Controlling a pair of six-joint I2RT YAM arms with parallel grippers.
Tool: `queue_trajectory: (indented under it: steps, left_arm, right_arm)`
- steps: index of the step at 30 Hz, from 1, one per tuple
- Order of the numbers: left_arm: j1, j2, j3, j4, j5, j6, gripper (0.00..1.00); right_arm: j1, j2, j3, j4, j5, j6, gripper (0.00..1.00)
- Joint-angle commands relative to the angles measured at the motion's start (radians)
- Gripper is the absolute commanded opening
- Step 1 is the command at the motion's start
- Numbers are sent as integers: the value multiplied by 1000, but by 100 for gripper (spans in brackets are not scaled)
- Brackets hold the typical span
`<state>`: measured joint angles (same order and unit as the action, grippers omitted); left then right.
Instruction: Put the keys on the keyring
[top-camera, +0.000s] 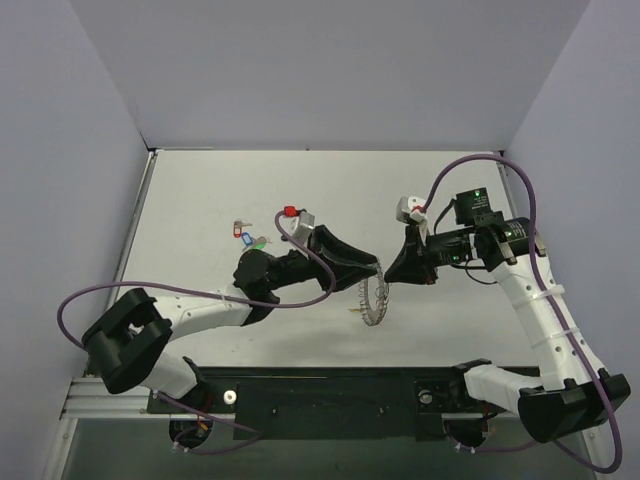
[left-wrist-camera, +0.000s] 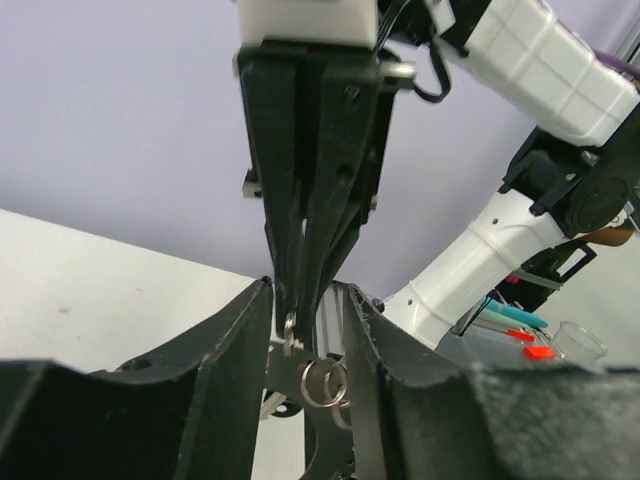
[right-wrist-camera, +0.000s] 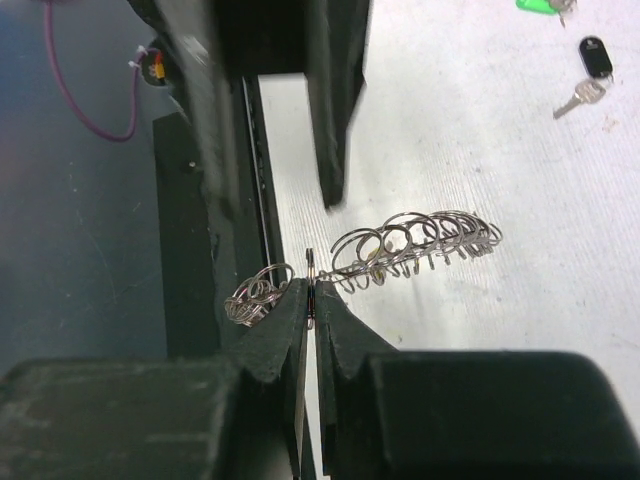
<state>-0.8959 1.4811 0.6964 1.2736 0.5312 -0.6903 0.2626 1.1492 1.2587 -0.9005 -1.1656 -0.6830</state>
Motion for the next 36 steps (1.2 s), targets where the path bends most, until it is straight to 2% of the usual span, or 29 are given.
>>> queue_trajectory:
  steps: [1,2,3,5,7,10,15,18,22,26,36]
  left_arm:
    - [17,-187,29,-188,-23,119,49]
    - [15,-235,35,-260,-25,188,51]
    - [15,-260,63,-430,-20,230,55]
    - [15,-292,112,-642,-4,330,59]
    - [12,-294,167,-776,29,399,60]
    - [2,-253,234,-873,70,460,60]
    - [-84,-171,314,-934,59,589,59]
    - [-113,-122,357,-938,53,630,49]
    - [-133,-84,342,-846,47,637,42]
    - [-147,-56,336,-772,55,647,40]
    - [-163,1,373,-764,79,641,37]
  right_arm:
    - [0,-48,-13,-23,82,22,0]
    - [-5,-54,-9,-44,107,8,0]
    - [-8,-51,13,-104,141,-36,0]
    - [-10,-39,65,-223,196,-136,0]
    - [-10,-17,114,-325,230,-226,0]
    - [-10,6,136,-402,239,-308,0]
    - [-25,-11,120,-410,241,-320,0]
    - [-42,-17,116,-416,227,-331,0]
    - [-51,-16,114,-420,202,-340,0]
    - [-52,-22,111,-425,195,-348,0]
    - [-57,-25,111,-428,175,-352,0]
